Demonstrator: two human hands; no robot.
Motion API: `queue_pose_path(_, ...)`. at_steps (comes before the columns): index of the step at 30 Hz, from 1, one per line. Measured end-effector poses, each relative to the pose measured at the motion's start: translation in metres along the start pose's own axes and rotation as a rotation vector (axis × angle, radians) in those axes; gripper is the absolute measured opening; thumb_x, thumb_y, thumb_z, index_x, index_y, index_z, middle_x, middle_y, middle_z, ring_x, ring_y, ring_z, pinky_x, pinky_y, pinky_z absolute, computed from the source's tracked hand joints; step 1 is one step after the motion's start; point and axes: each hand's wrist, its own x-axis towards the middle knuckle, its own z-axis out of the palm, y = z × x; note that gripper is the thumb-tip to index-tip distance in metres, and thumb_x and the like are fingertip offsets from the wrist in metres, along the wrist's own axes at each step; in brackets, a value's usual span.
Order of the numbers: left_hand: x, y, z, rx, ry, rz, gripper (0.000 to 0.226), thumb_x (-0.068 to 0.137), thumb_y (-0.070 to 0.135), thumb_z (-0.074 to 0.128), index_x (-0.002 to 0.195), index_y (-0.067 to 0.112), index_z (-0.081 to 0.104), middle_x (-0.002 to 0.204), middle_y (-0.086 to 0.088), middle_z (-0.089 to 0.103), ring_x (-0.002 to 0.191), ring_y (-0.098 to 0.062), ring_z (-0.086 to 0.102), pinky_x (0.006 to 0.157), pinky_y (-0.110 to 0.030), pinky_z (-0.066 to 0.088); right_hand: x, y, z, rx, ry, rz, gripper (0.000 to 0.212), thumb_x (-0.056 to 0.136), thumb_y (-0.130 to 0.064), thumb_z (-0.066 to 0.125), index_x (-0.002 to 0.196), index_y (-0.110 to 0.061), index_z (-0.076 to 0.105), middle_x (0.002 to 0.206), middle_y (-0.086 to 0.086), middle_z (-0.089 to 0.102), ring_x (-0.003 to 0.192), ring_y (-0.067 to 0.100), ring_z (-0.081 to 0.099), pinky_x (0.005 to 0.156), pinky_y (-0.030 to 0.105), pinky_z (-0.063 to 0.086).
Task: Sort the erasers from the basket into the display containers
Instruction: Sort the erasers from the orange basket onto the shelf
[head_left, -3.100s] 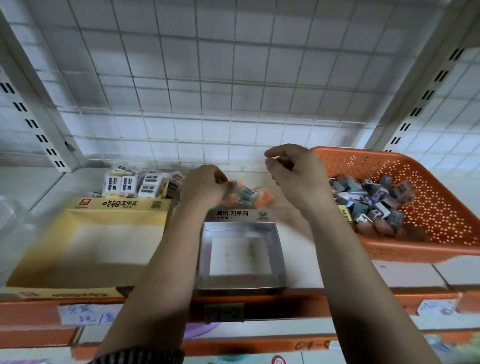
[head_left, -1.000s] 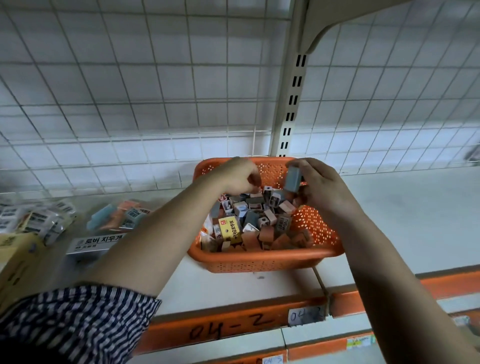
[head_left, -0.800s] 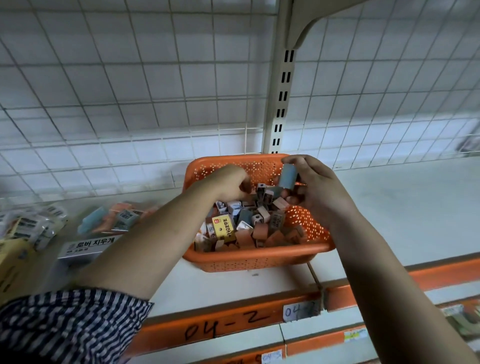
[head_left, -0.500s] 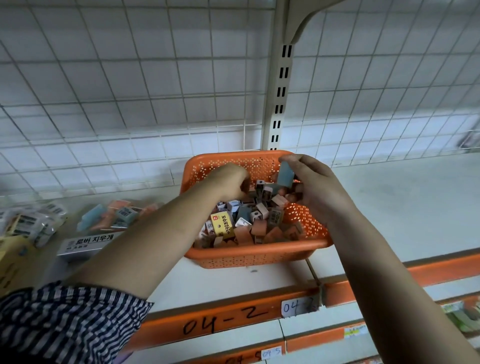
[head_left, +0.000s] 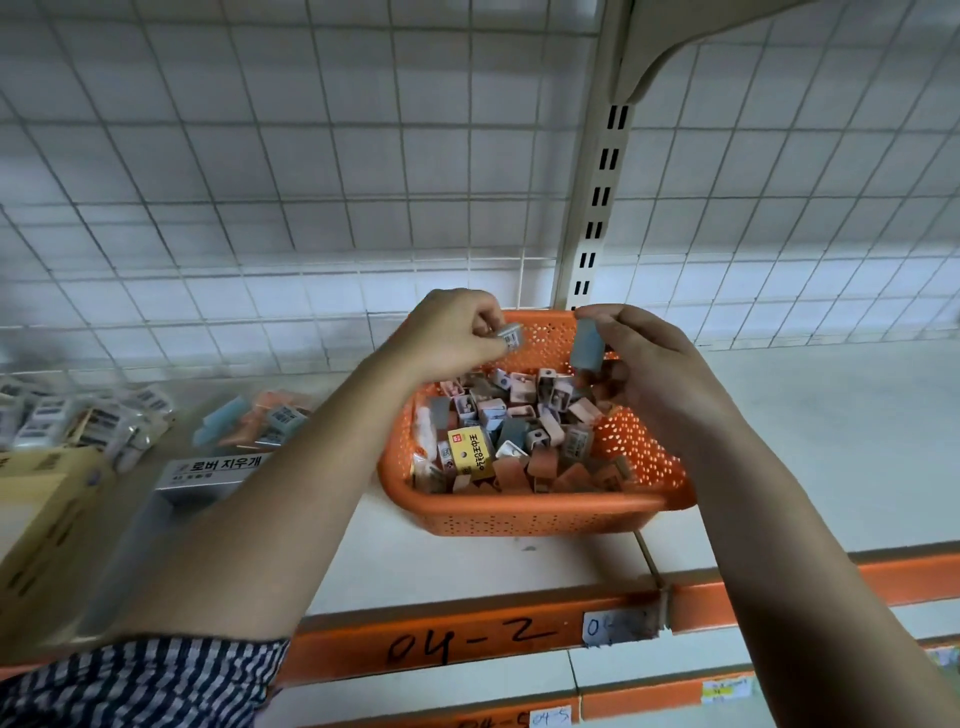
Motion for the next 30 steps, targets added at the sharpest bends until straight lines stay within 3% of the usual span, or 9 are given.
queue_pose_path(4,-0.034,-0.012,-0.032,-0.173,0.175,-0.092,0.009,0.082,0.018,0.069,0.091,0.020,0.068,0.082,0.010,0.062,0.073,-0.006,0.062,0.063,-0.024,0.043,0.000,-0.017,0.027,0.046,-0.090,-0.058,0.019,0.099,-0.015,0.051,0.112,-0.016,0.065,0.102,0.016,0.062,0.067,0.022,0.068,0.055,0.026,0.048)
queue_pose_path(10,-0.089,-0.056,-0.076,-0.309,0.378,-0.230,0.002,0.085,0.019,0.068,0.086,0.017,0.069,0.077,0.003,0.067,0.067,-0.011,0.071,0.065,-0.028,0.051,-0.009,-0.037,0.102,0.050,-0.214,-0.109,0.020,0.095,0.001,0.053,0.113,-0.007,0.057,0.090,0.014,0.060,0.062,0.024,0.068,0.052,0.024,0.053)
queue_pose_path(14,-0.123,-0.094,-0.098,-0.363,0.473,-0.339,0.010,0.088,0.024,0.067,0.087,0.014,0.068,0.079,0.001,0.068,0.068,-0.012,0.071,0.072,-0.036,0.056,-0.017,-0.040,0.163,-0.040,-0.230,-0.197,0.018,0.090,-0.001,0.059,0.093,-0.018,0.054,0.093,0.016,0.063,0.071,0.027,0.070,0.054,0.029,0.056)
queue_pose_path(18,-0.149,-0.125,-0.109,-0.419,0.560,-0.403,0.016,0.090,0.027,0.066,0.085,0.012,0.069,0.077,-0.003,0.068,0.063,-0.010,0.069,0.066,-0.034,0.056,-0.016,-0.031,0.223,-0.216,-0.215,-0.323,0.023,0.084,-0.005,0.067,0.078,-0.022,0.053,0.074,-0.004,0.058,0.060,0.013,0.058,0.055,0.035,0.056)
queue_pose_path(21,-0.165,-0.142,-0.115,-0.407,0.575,-0.416,0.018,0.091,0.027,0.065,0.085,0.011,0.068,0.074,-0.004,0.067,0.060,-0.006,0.066,0.055,-0.021,0.051,-0.007,-0.013,0.259,-0.304,-0.158,-0.296,0.022,0.078,-0.014,0.076,0.071,-0.021,0.057,0.065,-0.008,0.058,0.057,0.007,0.052,0.057,0.025,0.044)
queue_pose_path(23,-0.173,-0.152,-0.118,-0.390,0.566,-0.419,0.017,0.091,0.027,0.064,0.085,0.012,0.069,0.073,-0.003,0.068,0.063,-0.008,0.068,0.057,-0.021,0.049,-0.001,0.003,0.273,-0.363,-0.122,-0.217,0.020,0.073,-0.020,0.081,0.076,-0.018,0.062,0.069,-0.005,0.062,0.059,0.006,0.054,0.050,0.015,0.038)
queue_pose_path(26,-0.182,-0.165,-0.120,-0.396,0.554,-0.406,0.016,0.091,0.027,0.066,0.083,0.013,0.069,0.070,0.000,0.069,0.065,-0.013,0.070,0.066,-0.028,0.051,0.008,0.030,0.282,-0.482,-0.136,-0.113,0.020,0.076,-0.024,0.080,0.087,-0.019,0.065,0.083,-0.001,0.068,0.069,0.012,0.061,0.052,0.016,0.042)
queue_pose_path(28,-0.187,-0.171,-0.120,-0.407,0.536,-0.390,0.017,0.090,0.028,0.066,0.080,0.014,0.069,0.063,0.006,0.067,0.062,-0.009,0.069,0.062,-0.025,0.050,0.010,0.039,0.285,-0.598,-0.163,-0.099,0.014,0.082,-0.023,0.076,0.093,-0.018,0.068,0.087,-0.002,0.068,0.067,0.008,0.058,0.052,0.011,0.042)
queue_pose_path(30,-0.188,-0.176,-0.118,-0.396,0.512,-0.374,0.017,0.090,0.027,0.067,0.075,0.021,0.068,0.058,0.011,0.066,0.060,-0.005,0.067,0.057,-0.020,0.046,0.011,0.044,0.287,-0.636,-0.162,-0.100,0.013,0.085,-0.021,0.074,0.096,-0.015,0.070,0.092,0.001,0.071,0.069,0.013,0.060,0.059,0.019,0.048)
